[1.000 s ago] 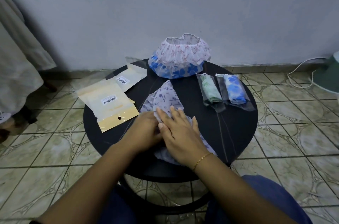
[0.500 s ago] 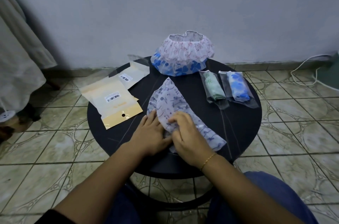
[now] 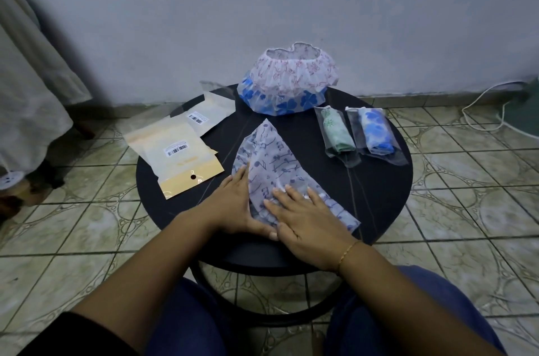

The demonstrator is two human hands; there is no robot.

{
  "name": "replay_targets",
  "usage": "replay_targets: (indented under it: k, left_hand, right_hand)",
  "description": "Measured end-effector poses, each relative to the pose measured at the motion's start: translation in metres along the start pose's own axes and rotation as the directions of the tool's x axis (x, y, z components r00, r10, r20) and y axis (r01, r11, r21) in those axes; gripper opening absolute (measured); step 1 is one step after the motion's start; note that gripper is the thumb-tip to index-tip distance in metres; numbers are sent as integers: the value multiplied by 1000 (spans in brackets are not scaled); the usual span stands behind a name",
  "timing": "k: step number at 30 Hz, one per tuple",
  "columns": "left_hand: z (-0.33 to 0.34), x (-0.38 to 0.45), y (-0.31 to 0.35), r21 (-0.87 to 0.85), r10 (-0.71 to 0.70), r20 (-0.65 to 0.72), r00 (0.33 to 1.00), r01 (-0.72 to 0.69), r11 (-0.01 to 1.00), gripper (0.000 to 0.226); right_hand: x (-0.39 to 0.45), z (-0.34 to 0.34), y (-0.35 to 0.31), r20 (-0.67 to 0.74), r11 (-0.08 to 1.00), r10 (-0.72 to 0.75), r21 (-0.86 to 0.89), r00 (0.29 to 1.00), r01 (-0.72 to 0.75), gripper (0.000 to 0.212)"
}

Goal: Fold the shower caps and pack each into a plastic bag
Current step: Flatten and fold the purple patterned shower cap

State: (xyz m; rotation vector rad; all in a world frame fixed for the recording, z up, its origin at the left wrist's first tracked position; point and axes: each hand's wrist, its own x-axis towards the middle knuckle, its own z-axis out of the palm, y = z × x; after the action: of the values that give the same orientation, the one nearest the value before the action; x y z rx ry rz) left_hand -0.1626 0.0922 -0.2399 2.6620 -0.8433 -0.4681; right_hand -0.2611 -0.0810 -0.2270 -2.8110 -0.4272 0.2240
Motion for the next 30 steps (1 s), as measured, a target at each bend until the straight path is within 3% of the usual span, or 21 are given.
replay_targets:
  k: [2, 6, 7, 9, 10, 11, 14, 16, 20, 24, 26, 30]
  left_hand:
    - [-1, -1, -4, -104, -38, -16, 999, 37, 994, 161]
    - [-15, -4, 4, -255, -37, 67, 997, 53, 965, 156]
    - [-22, -5, 6, -324, -32, 89, 996, 59, 944, 143]
    - [-36, -3, 13, -397, -53, 104, 993, 91, 914, 91]
    - [-42, -1, 18, -378, -111, 78, 991, 133, 916, 63]
    - [-48, 1, 23, -330, -172, 29, 985, 172, 928, 54]
    - [-53, 13, 32, -297, -299, -24, 954, 279, 913, 85]
    - [-53, 19, 35, -304, -326, -27, 945, 303, 903, 83]
    - [-52, 27, 22, -342, -317, 6, 948, 300, 891, 50]
    - [-50, 30, 6, -441, -306, 48, 951, 295, 847, 65]
    - [-45, 30, 0, -452, -309, 35, 950, 291, 843, 73]
    - [-37, 28, -8, -446, -274, 24, 961, 256, 858, 87]
  right_hand:
    - [0, 4, 2, -21, 999, -20, -43, 1000, 19, 83]
    - [1, 9, 4, -49, 996, -44, -82, 998, 40, 84]
    - [0, 8, 4, -45, 996, -51, -78, 998, 47, 83]
    - [0, 4, 8, -21, 996, -72, -61, 997, 71, 78]
    - [1, 0, 11, -2, 996, -84, -39, 996, 84, 73]
    - [2, -3, 16, 21, 996, -88, -4, 996, 88, 65]
    - [4, -17, 26, 25, 984, -58, 171, 998, 53, 42]
    - [7, -21, 24, -81, 958, -30, 283, 996, 52, 34]
    - [13, -14, 20, -263, 942, 39, 332, 964, 53, 32]
    - [18, -3, 23, -395, 938, 78, 340, 916, 66, 40]
    - [21, -1, 22, -354, 955, 42, 288, 934, 66, 44]
    - [21, 3, 18, -113, 998, -57, 21, 992, 60, 57]
